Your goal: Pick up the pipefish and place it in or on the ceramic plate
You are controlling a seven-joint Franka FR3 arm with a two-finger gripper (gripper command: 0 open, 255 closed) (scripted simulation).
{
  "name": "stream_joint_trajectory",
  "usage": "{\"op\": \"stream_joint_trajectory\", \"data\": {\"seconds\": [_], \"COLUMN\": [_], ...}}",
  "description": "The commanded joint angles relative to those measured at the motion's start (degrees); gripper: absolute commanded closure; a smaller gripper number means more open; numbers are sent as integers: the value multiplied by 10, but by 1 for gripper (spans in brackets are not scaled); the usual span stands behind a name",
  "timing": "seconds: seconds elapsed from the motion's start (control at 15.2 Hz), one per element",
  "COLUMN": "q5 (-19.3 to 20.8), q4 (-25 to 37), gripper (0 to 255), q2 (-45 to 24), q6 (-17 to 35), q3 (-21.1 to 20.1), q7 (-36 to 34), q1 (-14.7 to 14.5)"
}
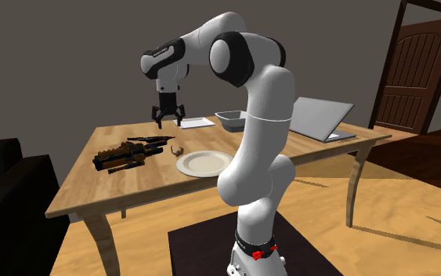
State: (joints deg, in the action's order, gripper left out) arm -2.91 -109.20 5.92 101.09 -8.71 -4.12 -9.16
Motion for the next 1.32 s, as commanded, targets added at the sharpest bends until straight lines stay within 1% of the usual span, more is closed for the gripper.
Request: {"op": "stream_joint_trajectory", "data": {"seconds": [0.0,0.46,0.99,1.06,1.25], "q5": [0,0,0,0,0], "q4": [17,-32,-32,-32,-32], "gripper": [0,0,0,255,255], "q2": [-21,-23,-23,-23,-23], "q6": [2,53,53,53,53], "q3": [-6,-7,-7,-7,-7], "q7": [-3,-3,-3,-3,-3], "q1": [-5,-6,-6,-6,-6]}}
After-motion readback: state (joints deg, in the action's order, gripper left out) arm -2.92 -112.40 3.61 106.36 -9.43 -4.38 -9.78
